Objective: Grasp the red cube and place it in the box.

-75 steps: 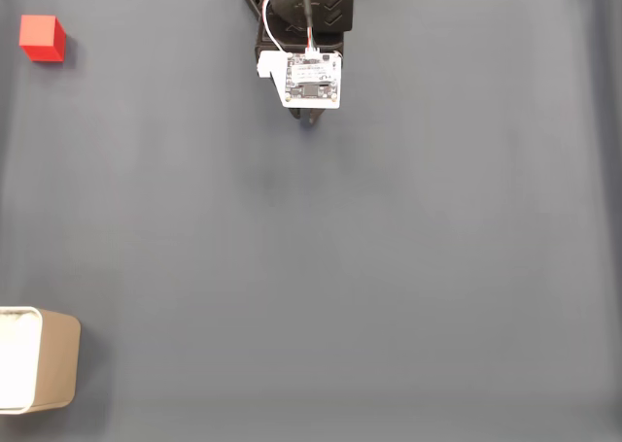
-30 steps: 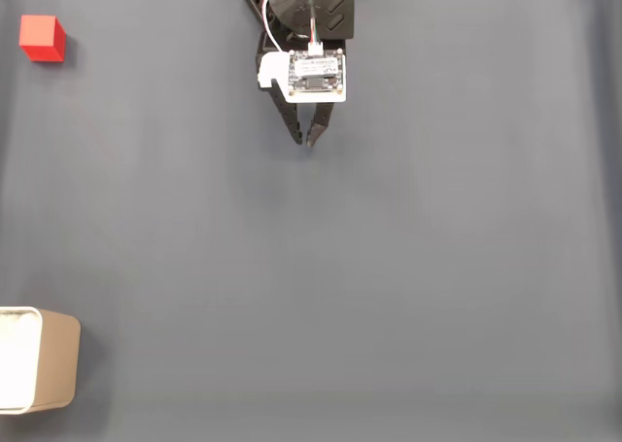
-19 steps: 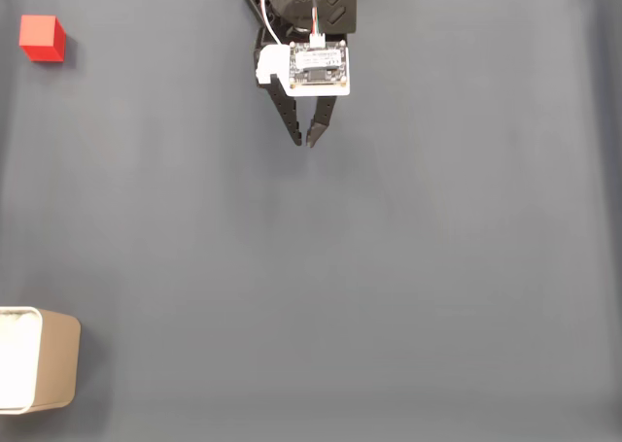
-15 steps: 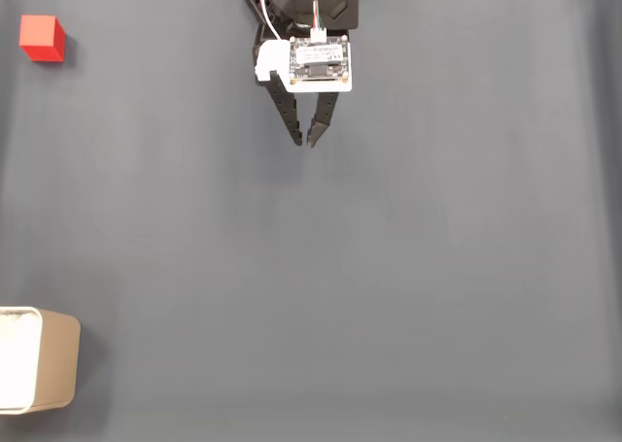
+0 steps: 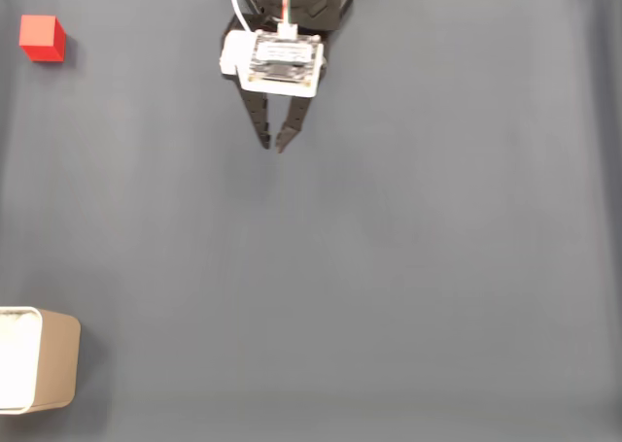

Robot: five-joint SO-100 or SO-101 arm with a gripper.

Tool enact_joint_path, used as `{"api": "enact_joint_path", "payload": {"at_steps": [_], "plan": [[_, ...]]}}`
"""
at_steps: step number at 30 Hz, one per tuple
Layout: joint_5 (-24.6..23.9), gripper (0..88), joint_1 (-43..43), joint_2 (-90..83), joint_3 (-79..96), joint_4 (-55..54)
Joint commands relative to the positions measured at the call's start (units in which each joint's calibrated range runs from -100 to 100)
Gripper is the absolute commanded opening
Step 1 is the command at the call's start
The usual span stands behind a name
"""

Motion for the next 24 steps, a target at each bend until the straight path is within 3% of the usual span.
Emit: {"api": "enact_joint_path", "payload": {"at_steps": [1,24], "plan": [[0.78,0.0,4.14,2.01,-5.65,0.82],[0.83,0.0,27.72,10.15,-21.89,5.41]]}}
